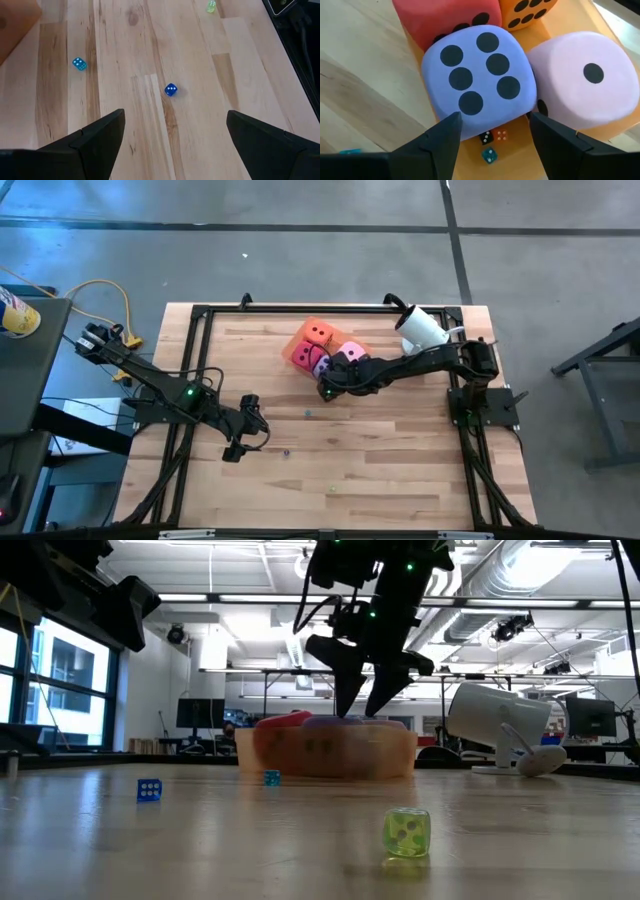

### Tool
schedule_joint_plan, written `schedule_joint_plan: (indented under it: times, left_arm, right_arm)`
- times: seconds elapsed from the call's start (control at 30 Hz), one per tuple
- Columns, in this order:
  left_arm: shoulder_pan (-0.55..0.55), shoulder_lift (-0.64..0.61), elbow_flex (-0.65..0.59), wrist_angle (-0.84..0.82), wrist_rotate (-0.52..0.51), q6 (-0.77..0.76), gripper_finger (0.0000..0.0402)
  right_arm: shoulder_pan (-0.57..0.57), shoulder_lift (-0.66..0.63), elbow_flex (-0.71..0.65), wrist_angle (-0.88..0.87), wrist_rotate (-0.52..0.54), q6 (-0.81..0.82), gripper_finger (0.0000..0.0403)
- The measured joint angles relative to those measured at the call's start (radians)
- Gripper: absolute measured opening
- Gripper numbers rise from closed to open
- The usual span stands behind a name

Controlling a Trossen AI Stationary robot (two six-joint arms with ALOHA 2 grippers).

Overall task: Pick & Place Dice
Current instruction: Put the small dark blue die into the orange bin

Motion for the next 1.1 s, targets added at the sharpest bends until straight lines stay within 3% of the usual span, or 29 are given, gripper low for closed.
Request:
schedule_joint_plan:
  times: [0.2, 0.43, 0.6, 0.83, 1.1]
  left_arm:
    - [0.000, 0.000, 0.000, 0.000, 0.000, -0.001, 0.0340]
    - [0.000, 0.000, 0.000, -0.004, 0.000, 0.002, 0.0340]
    - [0.000, 0.000, 0.000, -0.003, 0.000, 0.003, 0.0340]
    - [0.000, 0.000, 0.000, -0.003, 0.002, -0.005, 0.0340]
    - [0.000, 0.000, 0.000, -0.002, 0.018, -0.016, 0.0340]
  right_arm:
    - [0.004, -0.011, 0.000, -0.003, -0.017, -0.042, 0.0227]
    - [0.044, -0.074, 0.000, -0.030, 0.085, -0.026, 0.0227]
    - [0.148, -0.116, 0.000, -0.037, 0.230, 0.038, 0.0227]
    - [0.360, -0.117, 0.000, -0.040, 0.522, 0.178, 0.0227]
    - [0.506, -0.117, 0.000, -0.040, 0.673, 0.247, 0.0227]
